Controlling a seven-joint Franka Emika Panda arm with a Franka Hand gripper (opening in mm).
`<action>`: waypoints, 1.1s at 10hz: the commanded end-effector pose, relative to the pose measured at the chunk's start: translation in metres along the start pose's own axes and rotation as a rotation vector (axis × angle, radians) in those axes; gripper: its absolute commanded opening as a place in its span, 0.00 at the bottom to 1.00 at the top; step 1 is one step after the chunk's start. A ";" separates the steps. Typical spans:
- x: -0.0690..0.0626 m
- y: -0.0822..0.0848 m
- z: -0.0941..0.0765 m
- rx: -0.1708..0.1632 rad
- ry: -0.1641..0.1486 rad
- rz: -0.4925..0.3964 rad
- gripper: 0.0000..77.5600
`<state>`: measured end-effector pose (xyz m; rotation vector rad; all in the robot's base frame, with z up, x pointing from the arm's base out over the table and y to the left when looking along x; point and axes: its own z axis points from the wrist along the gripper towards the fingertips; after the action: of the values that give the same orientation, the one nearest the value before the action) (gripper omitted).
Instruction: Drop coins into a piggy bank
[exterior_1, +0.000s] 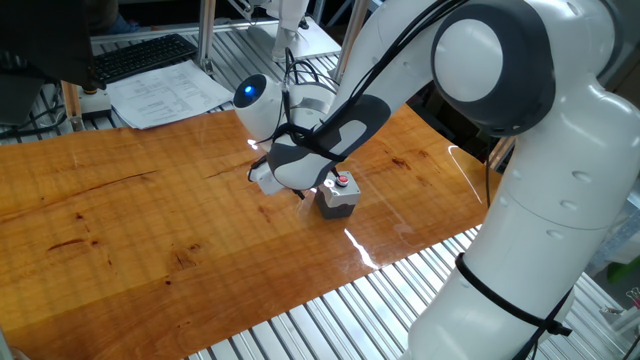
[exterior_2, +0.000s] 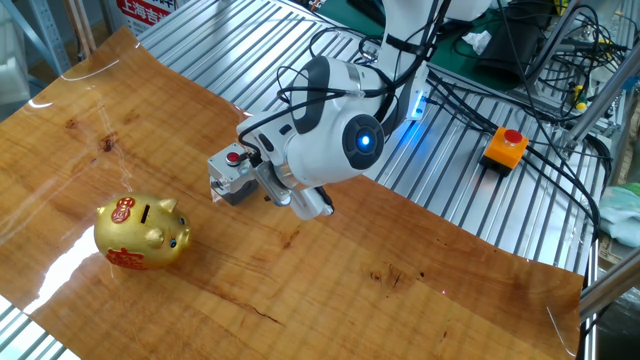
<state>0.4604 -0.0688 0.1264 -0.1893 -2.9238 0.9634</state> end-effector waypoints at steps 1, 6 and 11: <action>-0.004 0.011 0.007 -0.019 0.001 -0.009 1.00; -0.006 0.012 0.007 -0.020 0.001 -0.013 1.00; -0.006 0.013 0.008 -0.013 0.004 -0.008 1.00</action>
<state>0.4658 -0.0641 0.1110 -0.1769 -2.9240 0.9394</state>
